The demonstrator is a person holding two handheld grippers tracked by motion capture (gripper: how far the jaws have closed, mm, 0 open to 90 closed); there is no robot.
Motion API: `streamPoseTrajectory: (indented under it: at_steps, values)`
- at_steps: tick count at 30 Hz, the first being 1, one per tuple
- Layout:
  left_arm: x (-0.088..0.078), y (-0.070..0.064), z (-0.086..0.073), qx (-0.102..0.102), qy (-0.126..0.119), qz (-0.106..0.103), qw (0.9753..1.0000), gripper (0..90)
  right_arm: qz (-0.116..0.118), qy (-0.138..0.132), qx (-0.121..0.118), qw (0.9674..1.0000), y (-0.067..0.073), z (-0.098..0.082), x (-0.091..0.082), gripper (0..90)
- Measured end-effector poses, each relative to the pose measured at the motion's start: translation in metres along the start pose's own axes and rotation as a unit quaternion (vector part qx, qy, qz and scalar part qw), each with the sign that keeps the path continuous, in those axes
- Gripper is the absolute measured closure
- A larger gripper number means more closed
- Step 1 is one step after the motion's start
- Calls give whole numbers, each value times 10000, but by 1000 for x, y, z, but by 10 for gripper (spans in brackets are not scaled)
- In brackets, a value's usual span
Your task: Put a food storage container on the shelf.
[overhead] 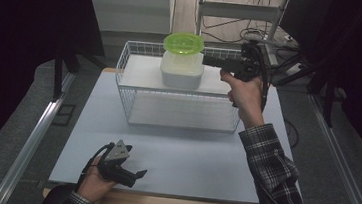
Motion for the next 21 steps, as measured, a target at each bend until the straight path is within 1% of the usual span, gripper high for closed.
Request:
streamPoseTrajectory:
  at_steps: [6,7,12,17,20,21]
  values:
    - [0,0,0,-27,-27,-10,10000,16,-26,149,-347,9993,6,-21,-3,251]
    - [0,0,0,-28,-26,-13,10000,16,-47,196,-441,9988,7,-27,-3,244]
    - [0,0,0,-26,-29,-9,10000,16,-91,319,-688,9971,11,-48,-3,217]
    - [0,0,0,-10,-17,-8,10000,16,-140,395,-932,9948,13,-66,-4,190]
    - [0,0,0,-10,-15,-4,10000,16,-236,470,-1129,9922,15,-75,-5,172]
    - [0,0,0,-8,-8,-4,10000,16,-235,480,-1168,9917,15,-79,-5,168]
Point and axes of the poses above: each handheld gripper's, and its own axes: x roughly forward along the jaws, z roughly out of its top, y roughly to its left, the point moved 2 cm from there along x, roughly forward along the jaws, and after that the axes turned 2 degrees about y, right-handed, at the moved point
